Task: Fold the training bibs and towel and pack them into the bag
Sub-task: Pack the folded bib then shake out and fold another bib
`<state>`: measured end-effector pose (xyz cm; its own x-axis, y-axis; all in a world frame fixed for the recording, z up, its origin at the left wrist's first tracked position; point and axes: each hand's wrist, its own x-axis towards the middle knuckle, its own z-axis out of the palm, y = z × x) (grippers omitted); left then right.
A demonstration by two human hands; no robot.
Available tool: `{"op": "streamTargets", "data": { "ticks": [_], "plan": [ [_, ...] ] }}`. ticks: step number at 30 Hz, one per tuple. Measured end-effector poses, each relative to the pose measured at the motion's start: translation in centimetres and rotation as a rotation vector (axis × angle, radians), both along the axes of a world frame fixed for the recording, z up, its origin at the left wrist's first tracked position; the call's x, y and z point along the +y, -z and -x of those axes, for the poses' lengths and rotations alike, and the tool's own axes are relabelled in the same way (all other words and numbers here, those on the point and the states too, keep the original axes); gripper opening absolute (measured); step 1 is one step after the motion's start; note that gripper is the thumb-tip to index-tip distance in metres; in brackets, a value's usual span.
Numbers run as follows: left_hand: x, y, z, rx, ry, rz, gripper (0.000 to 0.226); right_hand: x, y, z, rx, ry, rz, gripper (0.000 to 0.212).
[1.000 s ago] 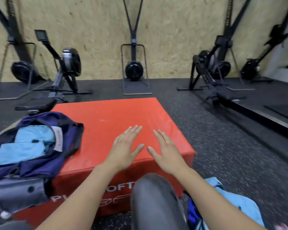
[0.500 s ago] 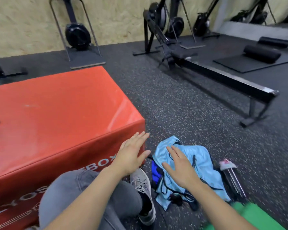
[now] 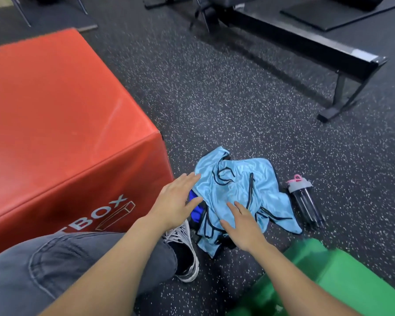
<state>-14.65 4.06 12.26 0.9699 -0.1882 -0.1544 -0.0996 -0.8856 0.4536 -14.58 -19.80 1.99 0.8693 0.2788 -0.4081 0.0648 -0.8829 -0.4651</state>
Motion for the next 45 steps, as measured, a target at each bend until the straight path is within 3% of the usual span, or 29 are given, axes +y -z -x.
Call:
{"op": "streamTargets", "data": {
  "ticks": [13,21,27,38,41,45],
  "plan": [
    [-2.0,7.2,-5.3,0.126,0.032,0.045,0.065,-2.3,9.4,-4.8,0.289,0.285,0.033,0.061],
    [-2.4,7.6,-5.5,0.160,0.028,0.040,0.064,-2.1,8.5,-5.2,0.080,0.344,0.015,0.048],
    [-4.2,3.5,-5.5,0.026,0.056,0.117,0.066,-1.3,-0.3,-5.7,-0.120,0.346,-0.354,0.039],
    [-2.6,-10.8,-3.0,-0.333,-0.141,0.420,0.075,4.6,-24.0,-6.3,-0.131,0.078,-1.008,0.050],
    [-0.9,-16.3,-2.2,-0.482,-0.203,0.531,0.067,7.0,-30.1,-5.2,-0.163,-0.066,-1.044,0.048],
    [2.2,-24.0,-0.3,-0.631,-0.260,0.561,0.055,10.0,-38.0,-4.0,-0.409,-0.256,-0.917,0.051]
  ]
}}
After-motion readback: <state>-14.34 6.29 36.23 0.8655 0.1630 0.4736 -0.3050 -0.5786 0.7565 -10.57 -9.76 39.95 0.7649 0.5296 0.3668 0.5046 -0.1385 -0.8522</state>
